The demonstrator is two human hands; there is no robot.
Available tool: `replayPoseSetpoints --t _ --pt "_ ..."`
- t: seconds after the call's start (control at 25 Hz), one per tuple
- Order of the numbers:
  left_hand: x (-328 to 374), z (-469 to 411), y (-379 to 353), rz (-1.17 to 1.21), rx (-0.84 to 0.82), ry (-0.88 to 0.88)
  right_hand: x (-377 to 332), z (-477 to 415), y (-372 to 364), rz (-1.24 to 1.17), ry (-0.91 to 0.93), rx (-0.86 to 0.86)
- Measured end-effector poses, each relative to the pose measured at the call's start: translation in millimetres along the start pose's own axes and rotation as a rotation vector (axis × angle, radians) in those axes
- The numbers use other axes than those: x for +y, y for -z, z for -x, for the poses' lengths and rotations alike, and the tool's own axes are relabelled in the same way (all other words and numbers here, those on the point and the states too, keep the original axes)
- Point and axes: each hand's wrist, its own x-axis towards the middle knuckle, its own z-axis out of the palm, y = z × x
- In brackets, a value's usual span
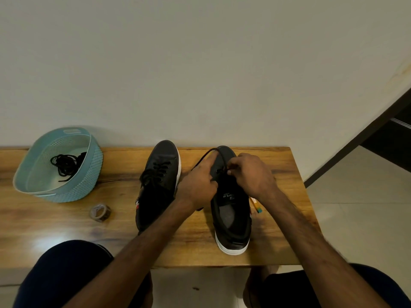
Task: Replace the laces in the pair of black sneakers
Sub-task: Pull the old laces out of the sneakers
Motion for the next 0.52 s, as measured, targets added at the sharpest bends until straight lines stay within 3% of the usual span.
replayPoseSetpoints --t 0.16,0.32,0.52 --pt "8.9 3.4 1.2 -0.061 0.021 -0.241 2.0 -2.7 -1.1 -0.074 -0.077 -0.023" --pt "12.1 6.0 6.7 0.158 -0.036 -0.242 7.9 1.7 10.6 -0.327 -0.041 -0.095" --pt "14.3 17.9 36.7 -0.225 -0.324 -0.459 13.6 2.0 16.2 -0.319 -0.007 -0.208"
